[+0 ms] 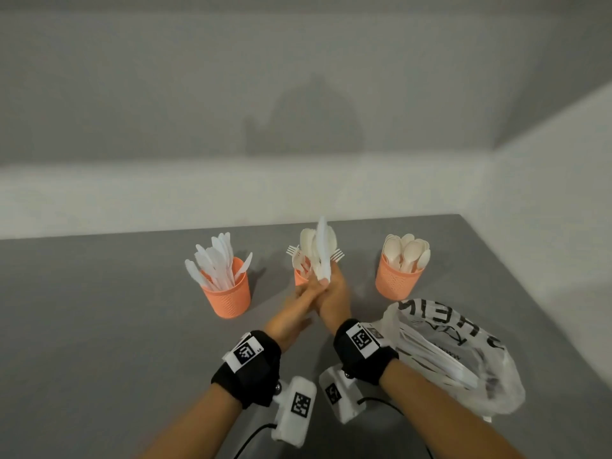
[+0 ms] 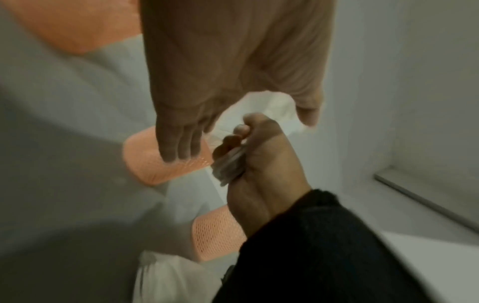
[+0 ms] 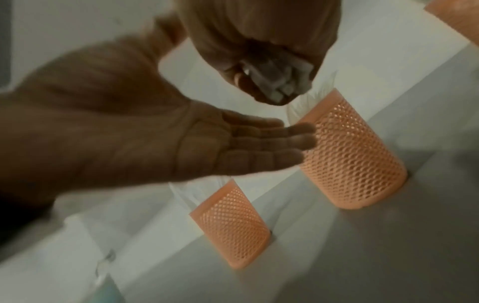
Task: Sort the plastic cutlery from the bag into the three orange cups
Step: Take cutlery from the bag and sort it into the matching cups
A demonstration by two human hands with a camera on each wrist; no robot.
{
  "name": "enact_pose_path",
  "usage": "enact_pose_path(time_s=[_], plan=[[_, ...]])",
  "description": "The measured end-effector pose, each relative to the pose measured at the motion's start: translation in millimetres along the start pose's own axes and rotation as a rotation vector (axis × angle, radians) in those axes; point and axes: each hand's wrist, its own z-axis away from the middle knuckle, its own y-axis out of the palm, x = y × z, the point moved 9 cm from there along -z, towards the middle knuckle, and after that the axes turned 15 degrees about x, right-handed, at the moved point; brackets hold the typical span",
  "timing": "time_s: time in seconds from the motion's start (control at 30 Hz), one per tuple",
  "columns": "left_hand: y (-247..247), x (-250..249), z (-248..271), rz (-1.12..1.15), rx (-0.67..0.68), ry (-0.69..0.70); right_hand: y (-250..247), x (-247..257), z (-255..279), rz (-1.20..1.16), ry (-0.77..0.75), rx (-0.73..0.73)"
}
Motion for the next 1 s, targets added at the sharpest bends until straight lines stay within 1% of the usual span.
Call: enact_pose_path(time_s=[0.1,0.13,0.2,0.23,0.27,0.33,0.43,0.57,0.63,0.67,0.73,0.8,0.83,1.0], plan=[[-12,-25,-1,-0.001,-0.197,0.14,13,-3,9,0.19,0.064,0.066],[-18,-30,0,0.033,-0.278,0.16,17,2,14,0.214,0.043,0.082],[-32,-32,2,0.141,-0.415,0.181,21,5,20,0.204,0.039,0.12],[-38,-34,2,0.158,-0.454,0.194,25,12,23,0.16,0.029,0.179],[-41,-36,3,0.147,-0.464,0.2,29,20,24,0.109,0.0,0.24],[-42,-42,0,0.102,-0.408,0.222,36,22,19,0.039,0.025,0.373],[-30,-53,-3,0.079,-0.238,0.247,40,16,20,-0.144,0.167,0.551],[-15,-57,-6,-0.112,-0.078,0.173,47,14,33,-0.369,0.271,0.679],[-11,-56,-9,-0.086,-0.008,0.164,47,13,36,-0.434,0.293,0.682],[-12,-55,-10,-0.064,0.01,0.154,44,13,35,-0.435,0.282,0.658],[-15,-52,-8,-0.083,0.003,0.117,37,12,31,-0.436,0.25,0.579],[-24,-49,-8,-0.133,-0.064,0.1,28,9,26,-0.454,0.234,0.474],[-29,-49,-7,-0.138,-0.114,0.113,25,7,24,-0.465,0.225,0.431],[-44,-55,-2,-0.163,-0.325,0.178,19,9,23,-0.404,0.181,0.35]])
